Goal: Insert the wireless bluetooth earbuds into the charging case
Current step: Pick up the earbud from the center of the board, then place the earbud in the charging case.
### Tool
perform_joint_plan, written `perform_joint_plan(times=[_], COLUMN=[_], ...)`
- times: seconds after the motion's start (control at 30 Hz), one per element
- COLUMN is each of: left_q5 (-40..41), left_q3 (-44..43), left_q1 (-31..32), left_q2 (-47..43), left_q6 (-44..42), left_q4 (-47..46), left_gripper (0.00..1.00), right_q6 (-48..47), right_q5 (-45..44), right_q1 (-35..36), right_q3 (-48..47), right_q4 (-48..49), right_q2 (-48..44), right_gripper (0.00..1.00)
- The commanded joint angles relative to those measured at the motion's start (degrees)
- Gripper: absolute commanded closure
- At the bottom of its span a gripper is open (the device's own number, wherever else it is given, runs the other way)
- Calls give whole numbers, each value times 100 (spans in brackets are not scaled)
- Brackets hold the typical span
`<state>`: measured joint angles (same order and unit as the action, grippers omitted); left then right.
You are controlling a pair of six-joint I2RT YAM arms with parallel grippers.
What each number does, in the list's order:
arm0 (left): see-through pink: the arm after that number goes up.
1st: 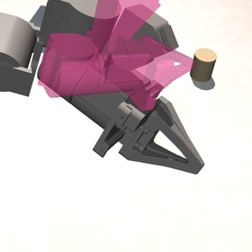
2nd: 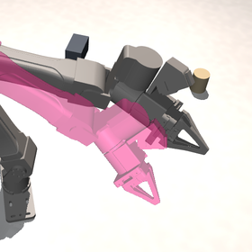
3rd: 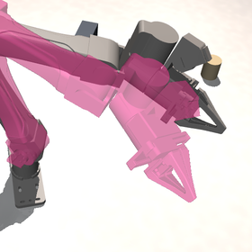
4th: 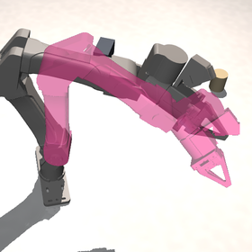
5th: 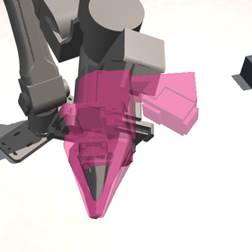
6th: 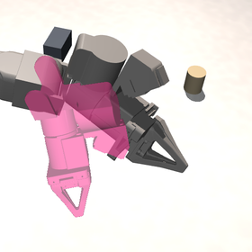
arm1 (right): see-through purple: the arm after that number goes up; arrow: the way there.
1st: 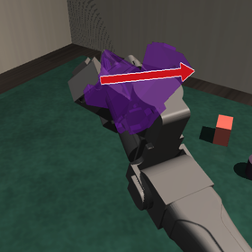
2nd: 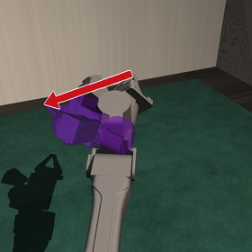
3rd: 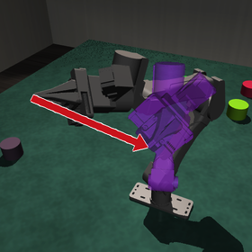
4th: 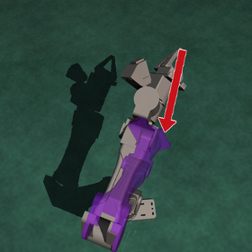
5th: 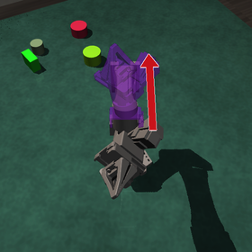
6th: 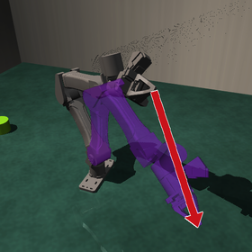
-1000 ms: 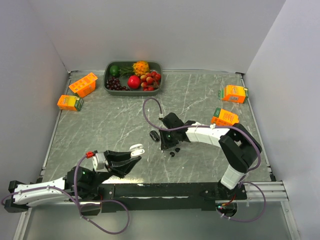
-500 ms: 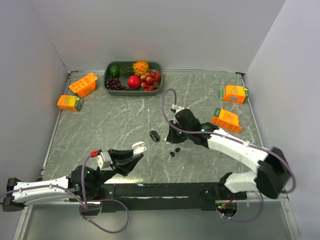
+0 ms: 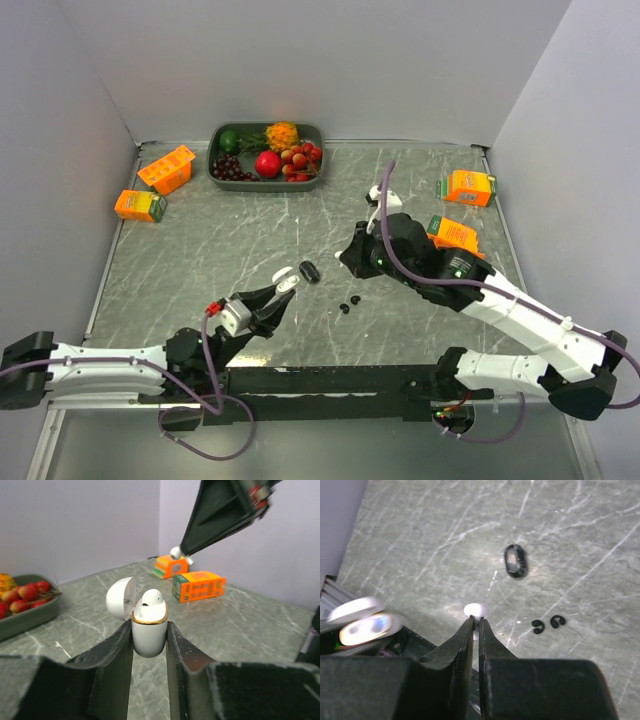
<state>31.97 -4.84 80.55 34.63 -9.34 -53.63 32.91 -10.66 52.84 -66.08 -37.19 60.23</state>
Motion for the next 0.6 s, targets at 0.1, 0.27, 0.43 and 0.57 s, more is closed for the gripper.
perform_joint_plan(times=[0.1, 0.27, 0.43, 0.57], left_q5=[363, 600, 793, 1083], left_q3=[-184, -272, -456, -684], left_q1=[-5, 4, -5, -5], left_q2=[1080, 1580, 2143, 2679], left_q6=[-612, -911, -1209, -1324], left_q4=[-1984, -2686, -3066, -3277], left_gripper=[99, 99, 99, 99], right_q6=[637, 1261, 1920, 2448], right_q5=[-1579, -2361, -3046, -3469], right_q1=[947, 1544, 1861, 2098], right_q3=[-958, -1380, -2231, -2830], right_q4=[-754, -1123, -1904, -2678], right_q2=[103, 305, 1042, 1588], right_gripper=[100, 100, 100, 100])
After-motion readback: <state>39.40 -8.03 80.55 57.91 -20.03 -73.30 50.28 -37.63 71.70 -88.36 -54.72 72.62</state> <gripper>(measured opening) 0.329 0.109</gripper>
